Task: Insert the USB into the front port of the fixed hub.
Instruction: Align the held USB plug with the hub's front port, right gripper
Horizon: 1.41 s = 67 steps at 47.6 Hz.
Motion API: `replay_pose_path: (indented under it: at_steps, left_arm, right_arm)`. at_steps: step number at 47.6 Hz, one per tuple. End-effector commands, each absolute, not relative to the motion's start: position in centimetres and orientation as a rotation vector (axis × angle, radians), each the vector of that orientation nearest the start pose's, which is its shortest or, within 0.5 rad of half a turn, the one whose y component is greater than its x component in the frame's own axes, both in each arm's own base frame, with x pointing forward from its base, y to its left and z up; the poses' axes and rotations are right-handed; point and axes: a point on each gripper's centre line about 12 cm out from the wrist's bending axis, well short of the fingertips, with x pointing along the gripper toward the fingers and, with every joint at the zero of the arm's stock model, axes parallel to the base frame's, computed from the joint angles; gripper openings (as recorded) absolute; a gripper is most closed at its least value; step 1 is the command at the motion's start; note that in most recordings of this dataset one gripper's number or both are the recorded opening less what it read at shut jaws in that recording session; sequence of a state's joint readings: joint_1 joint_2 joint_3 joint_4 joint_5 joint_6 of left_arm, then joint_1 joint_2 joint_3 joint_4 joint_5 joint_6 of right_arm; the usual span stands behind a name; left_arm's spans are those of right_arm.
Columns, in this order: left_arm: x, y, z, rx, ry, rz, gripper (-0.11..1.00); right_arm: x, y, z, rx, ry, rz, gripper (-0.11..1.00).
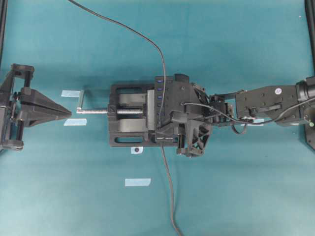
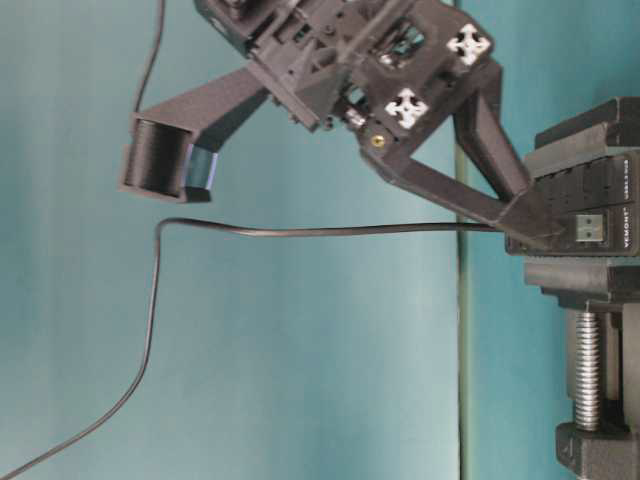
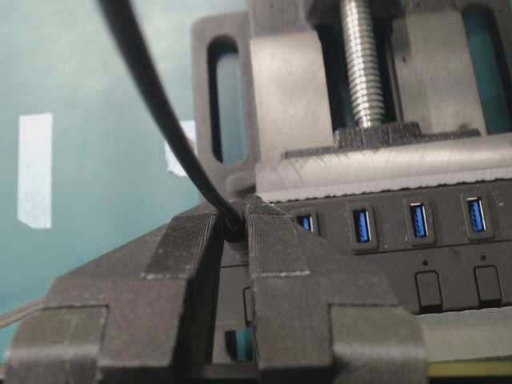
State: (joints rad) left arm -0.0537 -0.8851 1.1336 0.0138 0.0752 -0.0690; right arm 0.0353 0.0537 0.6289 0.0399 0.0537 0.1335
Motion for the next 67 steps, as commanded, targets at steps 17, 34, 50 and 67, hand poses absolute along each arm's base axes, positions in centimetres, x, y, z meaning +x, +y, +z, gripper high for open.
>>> replay_pose_path:
  at_steps: [17, 34, 50, 67]
  left_arm:
    - [21.1, -1.2, 25.8, -0.046, 0.308, -0.045, 0.00]
    - [21.1, -1.2, 25.8, -0.046, 0.308, -0.045, 0.00]
    - [21.1, -1.2, 25.8, -0.046, 0.308, -0.045, 0.00]
    - [21.1, -1.2, 25.8, -0.045, 0.308, -0.045, 0.00]
  right_arm:
    - [39.7, 1.4, 15.8, 0.161, 0.731, -0.032, 0.06]
    - [39.4, 1.2, 15.3, 0.134, 0.787, -0.032, 0.06]
    - [39.4, 1.0, 15.0, 0.135, 0.793, -0.035, 0.06]
    - [39.5, 1.2, 15.0, 0.134, 0.795, -0.032, 0.06]
